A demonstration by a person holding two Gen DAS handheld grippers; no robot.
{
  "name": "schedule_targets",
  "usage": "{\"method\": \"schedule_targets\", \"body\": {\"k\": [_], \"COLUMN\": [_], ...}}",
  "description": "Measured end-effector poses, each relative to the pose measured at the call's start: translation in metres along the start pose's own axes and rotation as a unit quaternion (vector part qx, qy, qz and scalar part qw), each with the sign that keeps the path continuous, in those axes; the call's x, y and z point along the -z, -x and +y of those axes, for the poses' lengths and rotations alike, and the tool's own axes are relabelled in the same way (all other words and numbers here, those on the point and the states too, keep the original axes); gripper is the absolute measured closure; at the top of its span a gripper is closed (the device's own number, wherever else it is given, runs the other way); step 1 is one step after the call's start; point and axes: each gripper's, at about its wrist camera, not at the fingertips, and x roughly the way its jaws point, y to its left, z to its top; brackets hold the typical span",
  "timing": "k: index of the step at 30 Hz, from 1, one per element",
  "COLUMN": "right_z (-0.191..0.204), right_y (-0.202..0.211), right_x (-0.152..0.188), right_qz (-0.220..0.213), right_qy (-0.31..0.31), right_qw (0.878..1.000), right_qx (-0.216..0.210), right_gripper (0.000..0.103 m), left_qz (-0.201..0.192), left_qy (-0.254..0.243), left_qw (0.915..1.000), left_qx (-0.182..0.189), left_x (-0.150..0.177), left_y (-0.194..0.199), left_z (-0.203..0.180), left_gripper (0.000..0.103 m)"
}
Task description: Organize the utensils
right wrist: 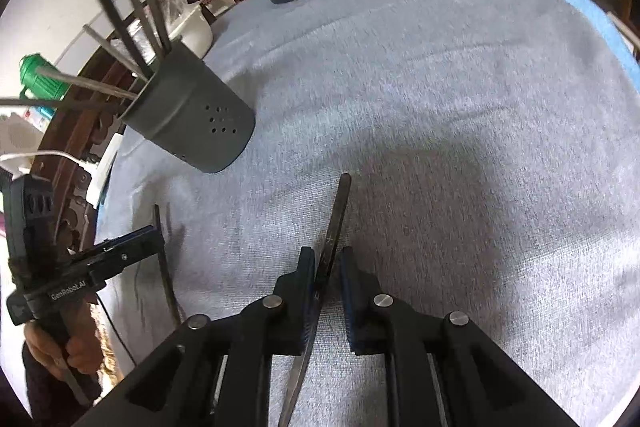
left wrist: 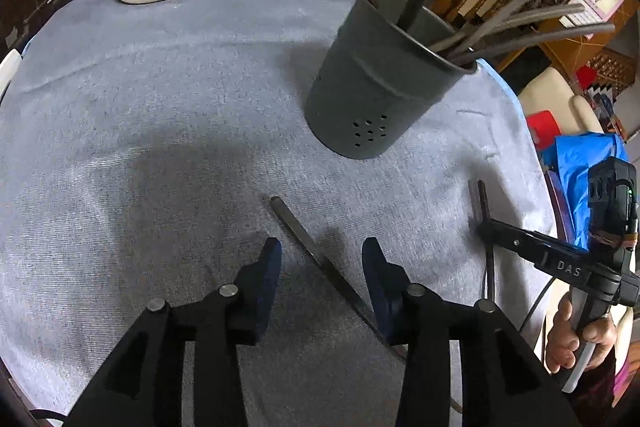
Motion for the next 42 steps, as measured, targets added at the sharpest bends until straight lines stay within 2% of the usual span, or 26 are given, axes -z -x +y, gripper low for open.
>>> {"method": "schedule_targets", "body": {"k": [2, 7, 13, 15, 17, 18, 20, 23, 28, 32, 38, 40, 42], "right_z": [-0.002, -0.004, 0.008, 0.020, 0.030, 0.036, 0.040, 0.043, 0.057, 0.070, 0.094, 0.103, 0.107], "right_y": [0.001, 0.000, -0.012, -0.016, -0.020, -0.022, -0.024, -0.020, 0.004, 0.034, 0.073, 0.078, 0.071], "right_x": [-0.002, -0.013, -0.025, -0.027, -0.026, -0.025, -0.023, -0.021, -0.016, -0.009, -0.003, -0.003, -0.006], "right_qz": [0.002, 0.006, 0.014, 0.011, 0.010, 0.009, 0.012, 0.002, -0.046, -0.100, -0.185, -0.186, -0.155], "right_qy": [-0.005, -0.024, -0.027, -0.002, 0.030, 0.043, 0.052, 0.058, 0.094, 0.123, 0.154, 0.165, 0.166], "right_qw": [1.000, 1.000, 0.999, 0.998, 0.995, 0.994, 0.994, 0.995, 0.993, 0.987, 0.970, 0.968, 0.974], "right_qx": [0.006, 0.009, 0.044, 0.067, 0.093, 0.099, 0.092, 0.082, 0.061, 0.030, -0.022, -0.013, 0.008], "right_gripper": [0.081, 0.080, 0.079, 0.079, 0.082, 0.088, 0.094, 0.094, 0.095, 0.095, 0.095, 0.095, 0.093], "left_qz": [0.002, 0.010, 0.003, -0.001, -0.002, -0.003, -0.008, -0.020, -0.066, -0.104, -0.191, -0.216, -0.229], "left_qy": [0.008, 0.038, 0.019, 0.006, 0.002, 0.002, 0.004, 0.009, 0.014, 0.019, 0.021, 0.015, 0.013], "left_qw": [0.9999, 0.9991, 0.9990, 0.9988, 0.9989, 0.9992, 0.9992, 0.9990, 0.9969, 0.9935, 0.9807, 0.9756, 0.9724], "left_qx": [-0.006, -0.017, -0.040, -0.049, -0.047, -0.040, -0.038, -0.038, -0.040, -0.042, -0.035, -0.037, -0.040], "left_x": [-0.003, -0.011, -0.013, -0.012, -0.012, -0.012, -0.011, -0.007, -0.005, -0.003, -0.005, -0.010, -0.010], "left_y": [-0.001, -0.007, -0.012, -0.013, -0.020, -0.022, -0.023, -0.018, 0.014, 0.039, 0.091, 0.101, 0.109], "left_z": [0.002, 0.009, -0.003, -0.008, -0.016, -0.019, -0.020, -0.017, -0.009, -0.003, -0.013, -0.026, -0.033], "left_gripper": [0.060, 0.060, 0.063, 0.077, 0.083, 0.085, 0.087, 0.095, 0.095, 0.095, 0.095, 0.095, 0.095]}}
